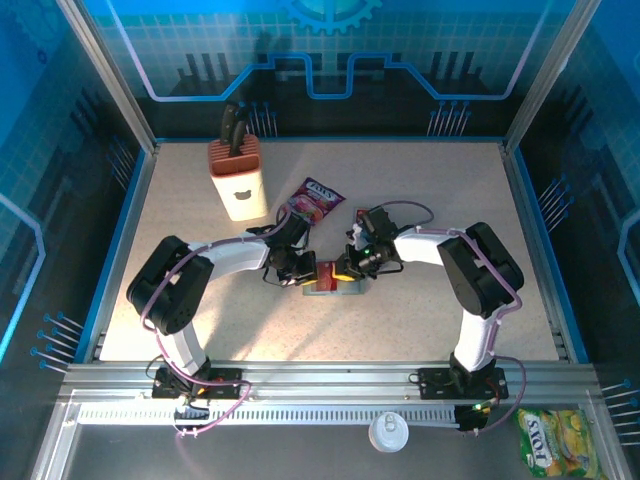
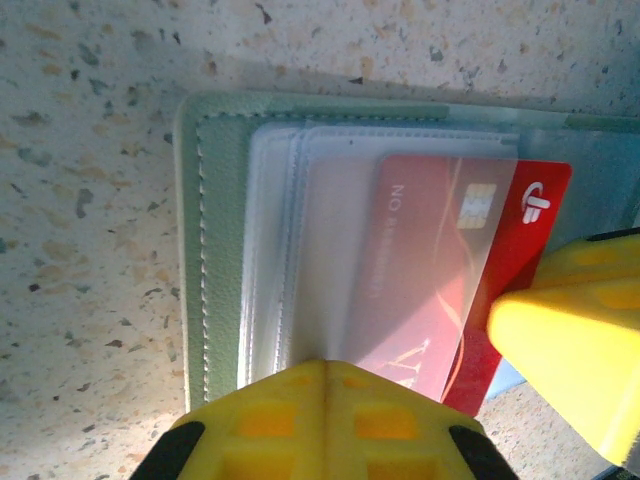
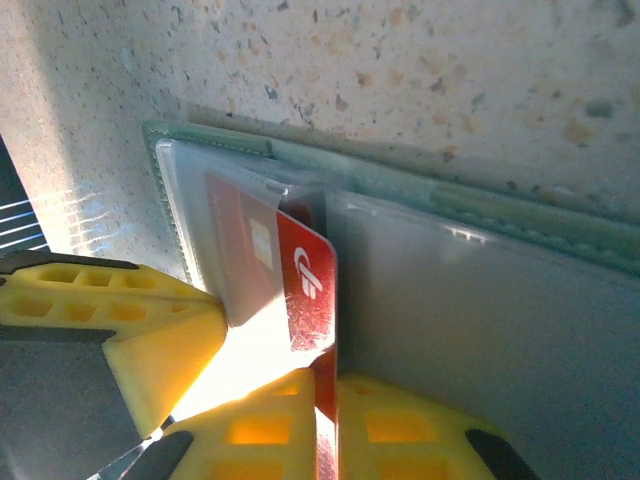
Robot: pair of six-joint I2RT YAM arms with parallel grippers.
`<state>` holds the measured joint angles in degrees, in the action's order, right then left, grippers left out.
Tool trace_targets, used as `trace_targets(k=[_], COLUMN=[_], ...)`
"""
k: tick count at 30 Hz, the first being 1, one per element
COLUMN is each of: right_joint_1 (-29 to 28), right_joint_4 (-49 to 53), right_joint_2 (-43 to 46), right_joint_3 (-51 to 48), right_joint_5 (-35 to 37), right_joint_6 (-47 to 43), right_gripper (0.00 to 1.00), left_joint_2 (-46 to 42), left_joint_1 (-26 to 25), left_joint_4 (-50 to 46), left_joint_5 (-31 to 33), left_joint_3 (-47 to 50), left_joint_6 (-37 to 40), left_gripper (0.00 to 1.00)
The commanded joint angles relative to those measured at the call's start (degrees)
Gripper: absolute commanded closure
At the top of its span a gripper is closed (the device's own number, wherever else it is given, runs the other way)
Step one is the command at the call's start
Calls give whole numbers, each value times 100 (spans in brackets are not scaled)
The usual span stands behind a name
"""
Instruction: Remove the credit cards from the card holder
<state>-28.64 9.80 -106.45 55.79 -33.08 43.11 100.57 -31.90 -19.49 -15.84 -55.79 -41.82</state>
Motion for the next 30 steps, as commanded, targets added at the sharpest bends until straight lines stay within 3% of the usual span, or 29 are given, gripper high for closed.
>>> trace_targets(k=[1, 21, 30], right_joint_1=[113, 254, 237], right_joint_4=[89, 1599, 1756], right_joint_2=[181, 737, 827], right_joint_3=[-108, 285, 424], right_joint_5=[16, 878, 944], right_joint_6=[-37, -862, -909], right_gripper=[88, 91, 91], left_joint_2=[150, 42, -73], left_joint_1=[-23, -26, -25], left_joint_4=[-308, -384, -375], left_joint_5=[76, 89, 63], left_joint_3=[-81, -169, -235], left_joint_6=[79, 78, 88], left_gripper=[100, 100, 100])
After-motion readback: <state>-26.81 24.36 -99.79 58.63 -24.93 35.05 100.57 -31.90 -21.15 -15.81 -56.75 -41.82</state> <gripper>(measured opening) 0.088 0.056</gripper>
